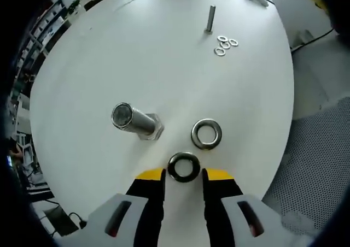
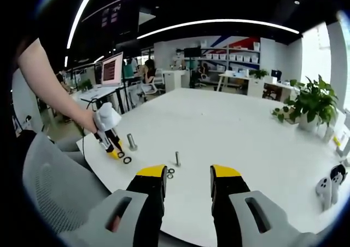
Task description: Place the washer onto the threaded stud by aligning its center hole with the stud, sliding it down to the base, and recovering from edge contact or off-axis alignment until the washer reaches the visible bottom stop.
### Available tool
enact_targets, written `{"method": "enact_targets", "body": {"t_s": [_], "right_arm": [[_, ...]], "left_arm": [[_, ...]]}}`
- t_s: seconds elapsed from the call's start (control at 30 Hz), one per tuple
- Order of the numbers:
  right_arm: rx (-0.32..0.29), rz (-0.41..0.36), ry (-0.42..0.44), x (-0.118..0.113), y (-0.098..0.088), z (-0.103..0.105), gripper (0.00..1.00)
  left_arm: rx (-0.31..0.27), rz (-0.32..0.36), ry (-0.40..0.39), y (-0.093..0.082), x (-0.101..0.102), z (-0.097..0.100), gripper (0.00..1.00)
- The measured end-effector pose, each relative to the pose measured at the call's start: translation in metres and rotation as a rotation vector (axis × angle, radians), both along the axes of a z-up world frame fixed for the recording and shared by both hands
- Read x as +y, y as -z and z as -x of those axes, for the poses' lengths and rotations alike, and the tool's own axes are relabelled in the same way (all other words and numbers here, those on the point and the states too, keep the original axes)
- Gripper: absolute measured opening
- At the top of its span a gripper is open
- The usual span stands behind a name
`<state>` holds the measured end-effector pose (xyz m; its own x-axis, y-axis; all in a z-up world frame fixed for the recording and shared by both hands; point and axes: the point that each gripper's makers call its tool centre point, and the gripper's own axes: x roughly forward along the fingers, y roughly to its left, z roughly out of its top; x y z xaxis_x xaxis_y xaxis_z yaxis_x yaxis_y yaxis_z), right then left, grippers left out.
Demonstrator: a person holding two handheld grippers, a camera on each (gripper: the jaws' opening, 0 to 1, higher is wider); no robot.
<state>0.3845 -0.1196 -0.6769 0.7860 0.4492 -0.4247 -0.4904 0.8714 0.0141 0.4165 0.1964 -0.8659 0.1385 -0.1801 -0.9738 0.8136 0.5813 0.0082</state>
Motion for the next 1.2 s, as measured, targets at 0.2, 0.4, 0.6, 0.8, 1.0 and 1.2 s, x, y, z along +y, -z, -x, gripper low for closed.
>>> {"method": "enact_targets", "body": {"t_s": [0.2,0.4,0.6,0.8,1.0,1.2], "right_arm": [[0.001,0.002,0.001,0.0,0.0,0.0,0.34],[0.001,0.004,0.003,0.0,0.0,0.0,0.34],[0.0,0.004,0.006,-0.001,0.0,0.0,0.34],[-0.003,0.001,0.007,-0.001,-0.001,0.0,0.34],[-0.006,-0.002,0.007,-0.001,-0.002,-0.001,0.34],[-0.007,-0.008,0.011,-0.001,-0.002,-0.001,0.34]], "left_arm": [[-0.037,0.02,0.013,0.0,-0.005,0.002,0.22],[-0.018,0.0,0.001,0.0,-0.005,0.0,0.2],[-0.021,0.001,-0.034,-0.001,-0.002,-0.001,0.19],[-0.021,0.007,-0.041,-0.001,-0.002,0.001,0.19],[-0.041,0.015,-0.05,-0.005,-0.002,0.0,0.19],[-0.051,0.025,-0.051,-0.012,-0.001,0.0,0.19]]}}
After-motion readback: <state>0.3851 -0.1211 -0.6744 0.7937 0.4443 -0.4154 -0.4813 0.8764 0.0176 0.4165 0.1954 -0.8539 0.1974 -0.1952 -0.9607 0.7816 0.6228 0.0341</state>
